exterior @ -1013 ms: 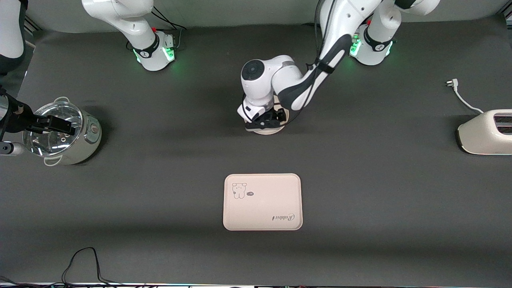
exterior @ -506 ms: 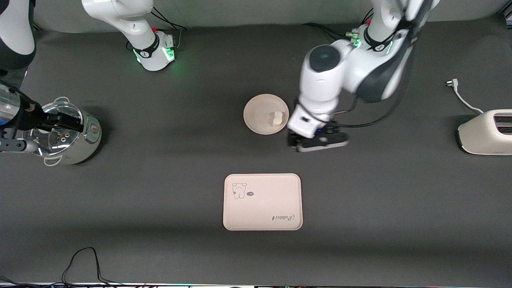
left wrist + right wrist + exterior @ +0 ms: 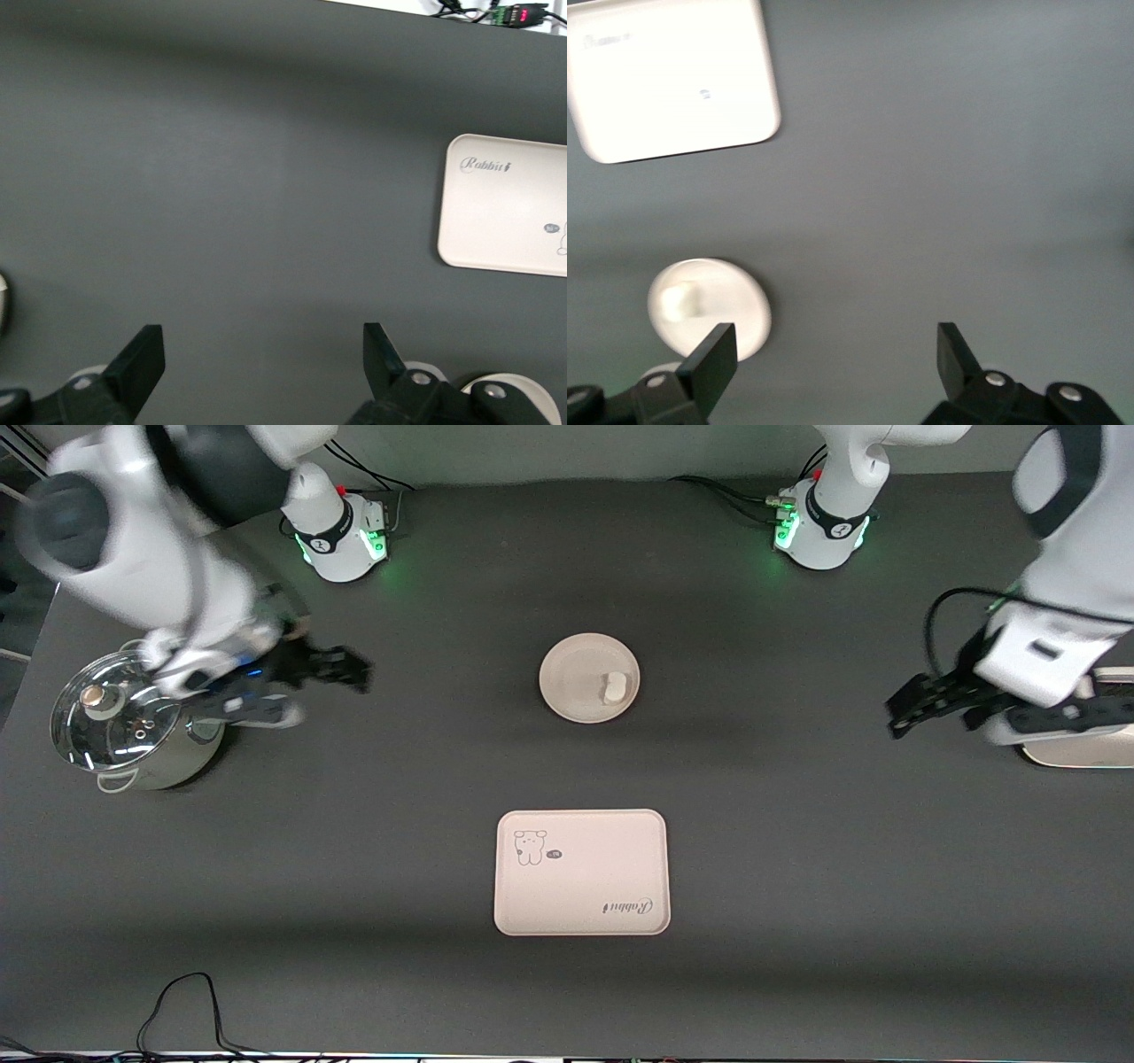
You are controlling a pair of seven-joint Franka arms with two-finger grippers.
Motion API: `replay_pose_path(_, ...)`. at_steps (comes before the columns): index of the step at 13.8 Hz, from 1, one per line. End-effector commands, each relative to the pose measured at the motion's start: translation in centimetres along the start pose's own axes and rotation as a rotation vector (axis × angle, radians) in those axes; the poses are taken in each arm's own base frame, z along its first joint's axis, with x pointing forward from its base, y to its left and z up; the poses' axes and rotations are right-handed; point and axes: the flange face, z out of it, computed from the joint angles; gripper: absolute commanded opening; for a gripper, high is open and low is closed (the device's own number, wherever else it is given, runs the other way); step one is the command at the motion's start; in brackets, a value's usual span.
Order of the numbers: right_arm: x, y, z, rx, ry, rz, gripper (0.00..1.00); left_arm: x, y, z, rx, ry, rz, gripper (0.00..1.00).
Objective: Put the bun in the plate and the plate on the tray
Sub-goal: 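Raise the left gripper back to rest while the right gripper rises, then move the right gripper to the plate rim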
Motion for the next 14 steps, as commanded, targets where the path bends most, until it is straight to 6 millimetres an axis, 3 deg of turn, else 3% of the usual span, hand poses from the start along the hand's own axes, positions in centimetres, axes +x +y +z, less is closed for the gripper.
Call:
replay_pose_path(1, -5.7, -7.9, 2.1, 0.007, 0.016, 0.034, 1.00, -1.0, -1.6, -1.1, 0.000, -0.060, -0.004, 1.00)
replay_pose_path(3, -9.7, -11.4, 3.2, -0.007, 0.004, -0.027, 1.00, -1.3, -4.0, -1.2, 0.053, -0.099, -0.010, 1.00)
replay_pose_path(5, -12.9, -13.6, 3.9, -0.019, -0.004, -0.089, 1.00, -1.7, -4.1, -2.1, 0.079, -0.103, 0.085, 1.00)
replay_pose_path(7, -14.6, -14.6, 4.5, -0.026, -0.014, -0.122, 1.00, -1.8, -4.4, -2.8, 0.080, -0.125, 0.108, 1.00)
replay_pose_path(10, -15.1, -14.2, 7.7, 0.006, -0.036, -0.128, 1.00, -2.1, -3.8, -2.6, 0.079, -0.168, 0.107, 1.00)
replay_pose_path(12, -15.0, -13.4, 11.6, 0.036, -0.008, -0.124, 1.00, -0.7, -2.8, -2.5, 0.077, -0.163, 0.117, 1.00)
replay_pose_path(14, -15.0, -11.8, 16.7, 0.072, 0.037, -0.139, 1.00, -0.3, -2.5, -2.7, 0.075, -0.155, 0.119, 1.00)
